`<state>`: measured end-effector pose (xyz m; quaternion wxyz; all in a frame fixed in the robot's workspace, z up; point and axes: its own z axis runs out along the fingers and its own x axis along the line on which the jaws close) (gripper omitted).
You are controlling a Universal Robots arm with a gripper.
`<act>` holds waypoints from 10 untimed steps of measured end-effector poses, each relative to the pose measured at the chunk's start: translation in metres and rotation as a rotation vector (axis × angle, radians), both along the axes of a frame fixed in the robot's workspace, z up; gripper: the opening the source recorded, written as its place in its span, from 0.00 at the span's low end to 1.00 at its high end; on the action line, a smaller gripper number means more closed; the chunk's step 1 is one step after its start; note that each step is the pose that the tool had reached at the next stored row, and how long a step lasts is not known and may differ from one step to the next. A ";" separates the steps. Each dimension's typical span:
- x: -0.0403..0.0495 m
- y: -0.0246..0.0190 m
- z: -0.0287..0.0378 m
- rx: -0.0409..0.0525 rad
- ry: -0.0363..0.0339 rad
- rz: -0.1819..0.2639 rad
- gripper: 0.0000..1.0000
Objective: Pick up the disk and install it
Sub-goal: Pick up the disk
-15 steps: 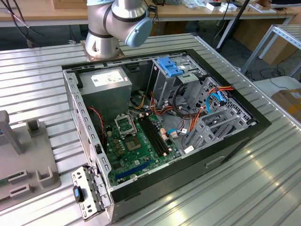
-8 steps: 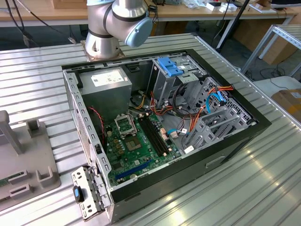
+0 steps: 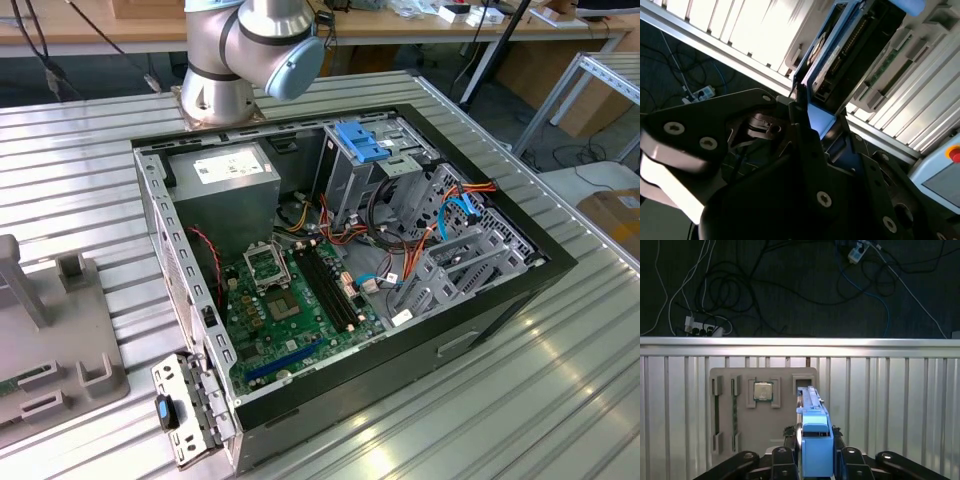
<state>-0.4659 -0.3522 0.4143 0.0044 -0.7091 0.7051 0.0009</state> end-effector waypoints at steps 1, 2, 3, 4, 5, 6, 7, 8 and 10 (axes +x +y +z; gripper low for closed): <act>0.0000 0.0000 0.0049 0.0001 -0.0002 0.000 0.37; 0.0000 0.0000 0.0099 0.0000 0.0000 0.000 0.37; 0.0000 0.0000 0.0145 0.0000 0.0000 0.000 0.37; -0.0001 0.0000 0.0166 0.0001 -0.0001 0.000 0.37; -0.0001 0.0000 0.0167 0.0001 -0.0002 0.000 0.37; 0.0000 0.0000 0.0168 0.0001 -0.0001 0.000 0.37; 0.0000 0.0000 0.0168 0.0000 0.0000 0.000 0.37; 0.0000 0.0000 0.0171 0.0000 0.0000 0.000 0.37; 0.0000 0.0000 0.0186 0.0000 0.0000 0.000 0.37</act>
